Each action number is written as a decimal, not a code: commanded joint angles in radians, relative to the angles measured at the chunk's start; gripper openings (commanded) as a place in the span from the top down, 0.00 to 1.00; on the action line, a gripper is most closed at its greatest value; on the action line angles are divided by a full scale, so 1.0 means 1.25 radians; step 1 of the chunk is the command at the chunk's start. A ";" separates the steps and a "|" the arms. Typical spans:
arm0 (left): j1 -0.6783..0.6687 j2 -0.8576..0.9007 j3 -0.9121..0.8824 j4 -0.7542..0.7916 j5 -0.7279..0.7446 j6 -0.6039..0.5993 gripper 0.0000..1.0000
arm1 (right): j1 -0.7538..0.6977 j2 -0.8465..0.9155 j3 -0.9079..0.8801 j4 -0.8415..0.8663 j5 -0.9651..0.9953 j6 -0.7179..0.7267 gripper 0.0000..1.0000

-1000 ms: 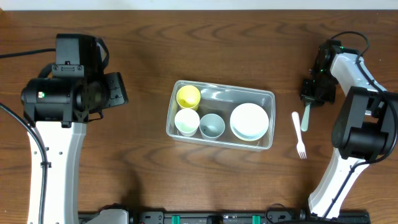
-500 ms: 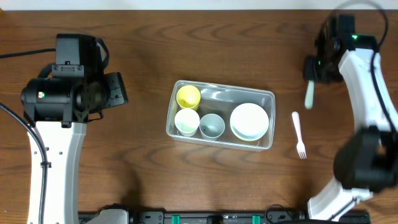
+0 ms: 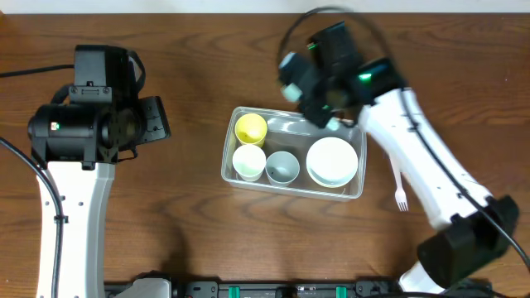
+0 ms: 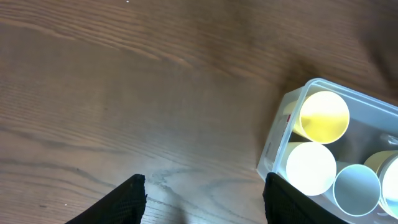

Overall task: Pack container
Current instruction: 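Carry the spoon into the container and release it, then move the right gripper back down to the white fork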

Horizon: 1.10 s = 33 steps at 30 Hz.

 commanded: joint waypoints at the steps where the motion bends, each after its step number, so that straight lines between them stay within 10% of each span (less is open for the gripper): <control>1: 0.003 0.005 0.009 -0.001 -0.007 -0.010 0.38 | 0.027 0.035 -0.007 -0.002 0.002 -0.136 0.99; 12: 0.004 0.005 0.009 0.000 -0.008 -0.007 0.39 | 0.002 0.121 -0.007 -0.005 0.002 -0.175 0.92; 15: 0.004 0.005 0.009 0.000 -0.008 -0.007 0.38 | 0.000 0.127 -0.007 -0.005 0.002 -0.168 0.45; 33: 0.003 0.005 0.009 0.000 -0.007 -0.007 0.38 | -0.032 0.017 -0.006 -0.021 0.154 0.203 0.42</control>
